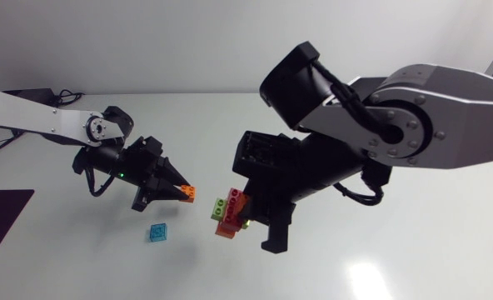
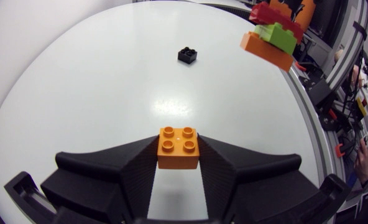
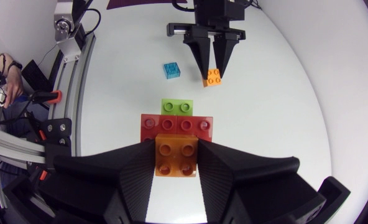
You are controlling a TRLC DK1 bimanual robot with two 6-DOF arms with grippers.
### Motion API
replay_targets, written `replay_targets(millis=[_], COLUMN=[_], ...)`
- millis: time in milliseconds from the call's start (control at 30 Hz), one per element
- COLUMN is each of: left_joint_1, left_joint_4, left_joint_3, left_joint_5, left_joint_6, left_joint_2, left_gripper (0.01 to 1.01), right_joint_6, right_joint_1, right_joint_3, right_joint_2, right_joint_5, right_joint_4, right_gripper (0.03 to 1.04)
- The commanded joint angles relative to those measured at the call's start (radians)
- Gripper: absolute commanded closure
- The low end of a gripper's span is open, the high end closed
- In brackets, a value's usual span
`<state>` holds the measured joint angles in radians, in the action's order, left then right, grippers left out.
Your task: Separate the duplo bricks
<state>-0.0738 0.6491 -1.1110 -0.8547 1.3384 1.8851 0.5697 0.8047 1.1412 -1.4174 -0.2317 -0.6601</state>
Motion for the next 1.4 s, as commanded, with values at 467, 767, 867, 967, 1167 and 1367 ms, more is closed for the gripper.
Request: replay_targets(millis=[467,767,867,967,1167,1367], left_joint_1=[-0.012,-0.023,-0.021,-0.03,-0.087,-0.132], left_joint_4=[-0.167,-0.183,-0.181,-0.164,-0.046,0.07], left_joint_3=[0.106,0.12,0.122,0.135,0.145,0.125], left_joint_5=[0.054,0.075,0.077,0.071,0.003,-0.053], left_joint_6=[-0.036,-0.038,-0.058,-0.09,-0.1,-0.1], left_joint_2=[0.092,0.094,0.054,-0.034,-0.199,-0.296], left_gripper=[0.526,0.238,0.151,0.138,0.136,0.141], right_joint_6=[0.013,0.015,0.015,0.015,0.013,0.013], right_joint_1=[0.011,0.011,0.013,0.013,0.03,0.033], right_joint_3=[-0.026,-0.031,-0.026,-0.024,-0.024,-0.026], right_joint_2=[0.023,0.014,0.005,-0.008,-0.028,-0.038], right_joint_5=[0.002,0.0,0.0,-0.001,-0.004,-0.009], right_joint_4=[-0.038,-0.035,-0.033,-0.029,-0.024,-0.013], right_gripper=[0.79,0.79,0.79,0.79,0.79,0.79])
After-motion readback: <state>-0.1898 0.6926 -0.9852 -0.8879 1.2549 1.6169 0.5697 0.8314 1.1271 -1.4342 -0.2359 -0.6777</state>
